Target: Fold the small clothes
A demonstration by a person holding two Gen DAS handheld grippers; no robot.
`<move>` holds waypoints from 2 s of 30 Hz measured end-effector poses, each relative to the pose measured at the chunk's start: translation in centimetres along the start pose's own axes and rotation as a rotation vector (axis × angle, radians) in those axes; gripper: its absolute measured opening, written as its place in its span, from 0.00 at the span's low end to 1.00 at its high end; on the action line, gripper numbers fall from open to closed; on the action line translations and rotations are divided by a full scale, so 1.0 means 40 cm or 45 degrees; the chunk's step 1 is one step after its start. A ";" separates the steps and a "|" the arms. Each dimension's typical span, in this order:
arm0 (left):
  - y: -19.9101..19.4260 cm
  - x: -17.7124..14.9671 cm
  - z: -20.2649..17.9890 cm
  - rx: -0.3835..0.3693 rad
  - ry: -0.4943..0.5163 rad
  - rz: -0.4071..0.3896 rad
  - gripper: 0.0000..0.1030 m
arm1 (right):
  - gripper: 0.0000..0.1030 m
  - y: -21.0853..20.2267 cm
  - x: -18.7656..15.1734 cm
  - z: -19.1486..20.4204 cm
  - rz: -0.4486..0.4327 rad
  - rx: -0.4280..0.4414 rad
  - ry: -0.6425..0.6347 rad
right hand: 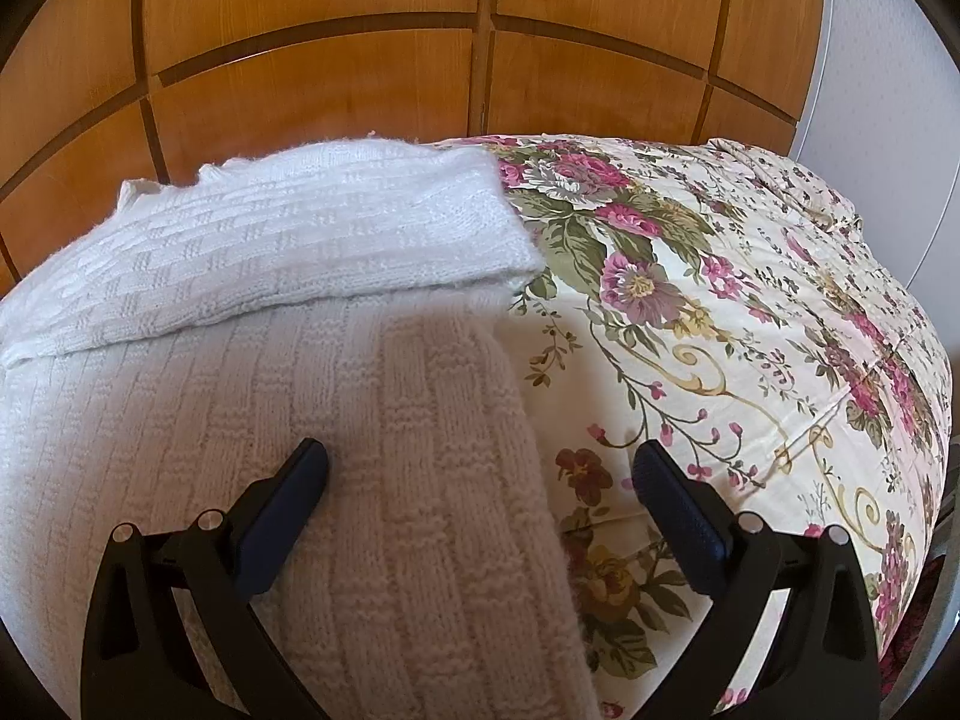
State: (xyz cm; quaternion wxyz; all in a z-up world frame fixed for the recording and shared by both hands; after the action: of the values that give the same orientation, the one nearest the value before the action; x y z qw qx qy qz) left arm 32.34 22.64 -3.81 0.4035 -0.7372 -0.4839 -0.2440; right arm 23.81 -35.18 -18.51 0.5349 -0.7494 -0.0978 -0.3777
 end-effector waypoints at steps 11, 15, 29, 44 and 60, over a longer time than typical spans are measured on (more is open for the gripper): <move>0.157 -0.240 -0.397 -0.184 0.393 0.244 0.08 | 0.98 0.001 0.000 0.001 0.000 0.012 0.012; 0.193 -0.330 -0.542 -0.268 0.488 0.296 0.08 | 0.98 0.001 0.000 0.002 0.001 0.014 0.012; 0.214 -0.476 -0.537 -0.176 0.431 0.410 0.55 | 0.98 0.007 -0.003 -0.002 0.011 0.061 0.050; 0.144 -0.481 -0.097 0.349 0.241 0.479 0.71 | 0.53 -0.160 0.080 0.265 -0.053 0.506 -0.088; 0.148 -0.486 -0.101 0.244 0.206 0.437 0.82 | 0.15 -0.110 0.139 0.776 0.338 0.982 -0.025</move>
State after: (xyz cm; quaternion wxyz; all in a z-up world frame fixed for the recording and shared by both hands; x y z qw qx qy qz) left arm 29.84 8.02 -18.25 0.5449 -0.7450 -0.3384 -0.1830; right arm 39.58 -7.65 -16.01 0.8198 -0.5036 -0.1397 -0.2339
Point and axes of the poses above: each gripper's, at about its wrist camera, not at the fingertips, and y roughly the way its jaws point, z to its left, x to its top, the point moved 10 cm from there along y, roughly the way its jaws point, and after that the axes turned 7 degrees about -x, right-handed, at the moved point
